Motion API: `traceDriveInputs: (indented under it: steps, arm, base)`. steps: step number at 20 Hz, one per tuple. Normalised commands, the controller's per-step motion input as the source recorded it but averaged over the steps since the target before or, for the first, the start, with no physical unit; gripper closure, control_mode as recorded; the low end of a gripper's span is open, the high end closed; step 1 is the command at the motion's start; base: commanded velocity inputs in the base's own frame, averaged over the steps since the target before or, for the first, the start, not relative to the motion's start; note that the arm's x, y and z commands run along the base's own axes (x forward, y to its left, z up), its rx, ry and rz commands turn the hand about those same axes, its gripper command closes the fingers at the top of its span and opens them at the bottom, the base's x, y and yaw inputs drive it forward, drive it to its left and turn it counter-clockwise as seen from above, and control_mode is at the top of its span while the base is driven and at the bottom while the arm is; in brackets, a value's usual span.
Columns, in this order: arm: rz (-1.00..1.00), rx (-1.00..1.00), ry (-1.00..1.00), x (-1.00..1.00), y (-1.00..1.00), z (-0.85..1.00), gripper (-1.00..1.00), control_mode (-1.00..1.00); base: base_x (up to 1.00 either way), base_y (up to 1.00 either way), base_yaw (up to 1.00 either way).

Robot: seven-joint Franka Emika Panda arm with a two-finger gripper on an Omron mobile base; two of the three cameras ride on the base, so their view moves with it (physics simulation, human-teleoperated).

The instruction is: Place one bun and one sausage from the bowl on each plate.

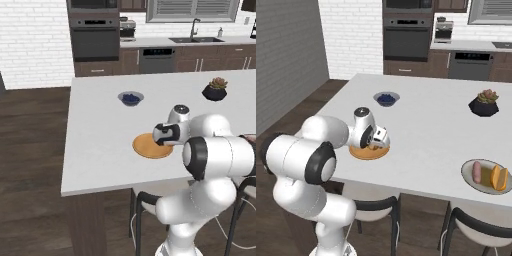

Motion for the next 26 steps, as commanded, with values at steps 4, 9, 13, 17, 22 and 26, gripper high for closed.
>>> traceDriveInputs:
  steps: [4, 9, 13, 17, 22, 26]
  arm:
    - [0.0, 0.0, 0.04, 0.23, 0.08, -0.16, 1.0, -1.0]
    - [0.0, 0.0, 0.02, 0.15, 0.0, -0.19, 1.0, -1.0]
    - [0.0, 0.0, 0.0, 0.1, 0.0, -0.33, 1.0, -1.0]
    - [0.0, 0.0, 0.01, 0.15, 0.0, -0.36, 1.0, -1.0]
    - [0.0, 0.0, 0.0, 0.07, 0.0, -0.04, -1.0, -1.0]
    - [0.0, 0.0, 0.0, 0.07, 0.0, 0.0, -1.0, -1.0]
  base:
    - [0.0, 0.0, 0.0]
    - [0.0, 0.0, 0.0]
    - [0.0, 0.0, 0.0]
    - [0.0, 0.0, 0.0]
    - [0.0, 0.0, 0.0]
    - [0.0, 0.0, 0.0]
